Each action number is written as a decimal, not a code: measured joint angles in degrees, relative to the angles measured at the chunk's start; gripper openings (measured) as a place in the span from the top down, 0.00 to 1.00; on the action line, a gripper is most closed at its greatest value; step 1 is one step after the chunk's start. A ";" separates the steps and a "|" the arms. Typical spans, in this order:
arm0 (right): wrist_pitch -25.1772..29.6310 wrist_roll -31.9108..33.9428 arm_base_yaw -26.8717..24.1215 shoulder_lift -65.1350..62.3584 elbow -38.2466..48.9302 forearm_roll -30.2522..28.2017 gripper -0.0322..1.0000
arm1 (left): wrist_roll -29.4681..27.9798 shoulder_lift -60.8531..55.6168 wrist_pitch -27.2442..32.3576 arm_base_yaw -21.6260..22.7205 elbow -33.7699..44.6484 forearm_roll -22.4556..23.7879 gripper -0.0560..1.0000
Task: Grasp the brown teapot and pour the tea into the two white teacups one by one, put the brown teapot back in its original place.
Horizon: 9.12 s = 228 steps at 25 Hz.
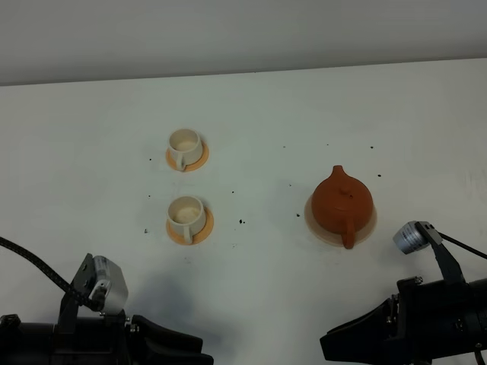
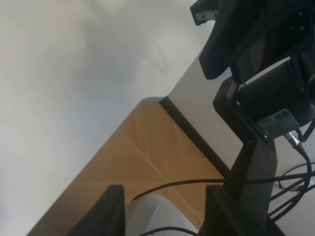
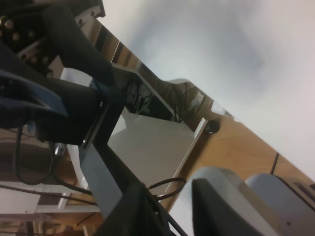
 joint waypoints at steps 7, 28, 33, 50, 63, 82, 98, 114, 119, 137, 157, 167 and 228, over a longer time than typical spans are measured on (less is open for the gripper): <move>0.00 0.00 0.00 0.00 0.00 0.00 0.74 | 0.00 0.00 0.00 0.00 0.00 0.00 0.58; -6.70 20.28 0.00 -11.71 -5.99 -18.62 0.74 | -28.42 -13.71 -2.10 0.00 -14.68 20.89 0.58; -10.22 35.23 0.00 -18.72 -7.89 -31.67 0.74 | -57.95 -24.53 -2.80 0.00 -19.83 47.91 0.58; -12.34 47.97 0.00 -27.54 -8.87 -43.49 0.74 | -95.86 -54.31 12.13 0.00 -18.19 91.17 0.58; -16.77 47.99 0.00 -27.54 -8.87 -43.49 0.74 | -94.66 -66.88 11.91 4.65 -17.76 90.86 0.58; -28.17 48.15 0.00 -18.89 -11.22 -42.22 0.72 | -94.35 -70.39 11.91 12.85 -17.76 90.86 0.58; -5.64 72.31 0.54 16.87 -46.24 -62.36 0.67 | -94.35 -70.39 11.91 12.85 -17.76 90.86 0.58; 13.93 87.95 4.70 37.53 -69.88 -75.24 0.66 | -94.40 -70.39 11.91 12.85 -17.76 90.86 0.58; 13.93 89.80 5.06 42.32 -73.12 -74.63 0.66 | -94.40 -70.39 11.91 12.85 -17.76 90.86 0.58; 14.21 96.71 9.13 31.92 -63.19 -79.88 0.66 | -94.35 -70.39 11.91 12.85 -17.76 90.86 0.58; 11.25 100.35 11.93 35.89 -62.01 -81.95 0.66 | -94.12 -70.39 11.91 12.85 -17.76 90.86 0.58; 10.67 100.91 10.39 38.86 -65.56 -82.73 0.58 | -94.12 -70.39 11.91 12.85 -17.76 90.86 0.58; 14.55 99.23 10.28 45.07 -69.62 -84.19 0.66 | -94.07 -70.39 11.91 12.85 -17.76 90.86 0.58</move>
